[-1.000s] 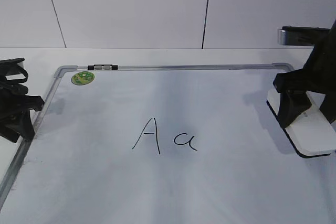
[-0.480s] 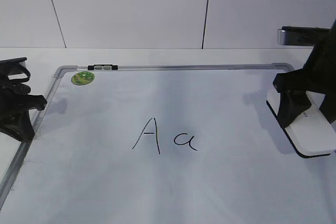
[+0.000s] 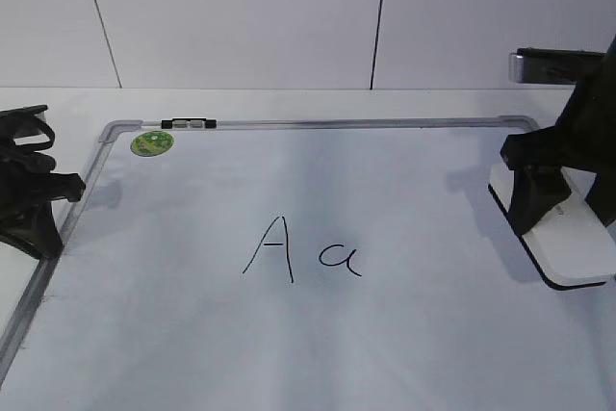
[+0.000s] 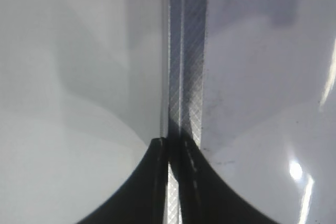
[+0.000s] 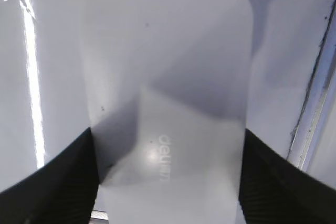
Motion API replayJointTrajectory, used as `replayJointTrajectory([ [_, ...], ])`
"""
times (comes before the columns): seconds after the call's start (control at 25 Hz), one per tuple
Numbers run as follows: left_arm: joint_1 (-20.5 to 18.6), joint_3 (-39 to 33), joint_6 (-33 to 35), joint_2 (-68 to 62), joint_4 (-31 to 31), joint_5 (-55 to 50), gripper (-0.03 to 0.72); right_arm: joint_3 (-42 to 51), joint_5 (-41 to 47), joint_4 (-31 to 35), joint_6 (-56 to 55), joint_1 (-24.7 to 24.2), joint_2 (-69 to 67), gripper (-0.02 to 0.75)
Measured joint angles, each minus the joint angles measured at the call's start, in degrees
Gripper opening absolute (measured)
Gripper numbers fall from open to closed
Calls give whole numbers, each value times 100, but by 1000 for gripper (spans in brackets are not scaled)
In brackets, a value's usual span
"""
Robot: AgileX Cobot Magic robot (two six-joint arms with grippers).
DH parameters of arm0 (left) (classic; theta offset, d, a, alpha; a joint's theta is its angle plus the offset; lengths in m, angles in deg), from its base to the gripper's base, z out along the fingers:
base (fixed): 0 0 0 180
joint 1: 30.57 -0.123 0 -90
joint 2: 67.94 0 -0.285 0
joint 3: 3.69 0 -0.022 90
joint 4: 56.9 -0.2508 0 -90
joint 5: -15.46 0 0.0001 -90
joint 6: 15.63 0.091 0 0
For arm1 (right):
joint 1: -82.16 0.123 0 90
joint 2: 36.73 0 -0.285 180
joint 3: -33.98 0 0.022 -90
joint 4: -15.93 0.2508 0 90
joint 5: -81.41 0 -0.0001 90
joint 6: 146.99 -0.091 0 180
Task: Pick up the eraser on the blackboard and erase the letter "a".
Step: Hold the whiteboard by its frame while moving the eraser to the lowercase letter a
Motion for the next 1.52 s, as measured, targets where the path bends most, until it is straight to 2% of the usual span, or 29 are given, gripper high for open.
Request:
replayJointTrajectory([
  [0.6, 0, 1, 0, 0, 0, -9, 17, 0, -44, 185, 84, 61, -7, 543],
  [0.92, 0, 1, 0, 0, 0, -9, 17, -151, -128, 189, 110, 536, -519, 543],
  [1.52, 0, 1, 0, 0, 0, -9, 17, -1478, -30, -31, 84, 1395, -1584, 543],
])
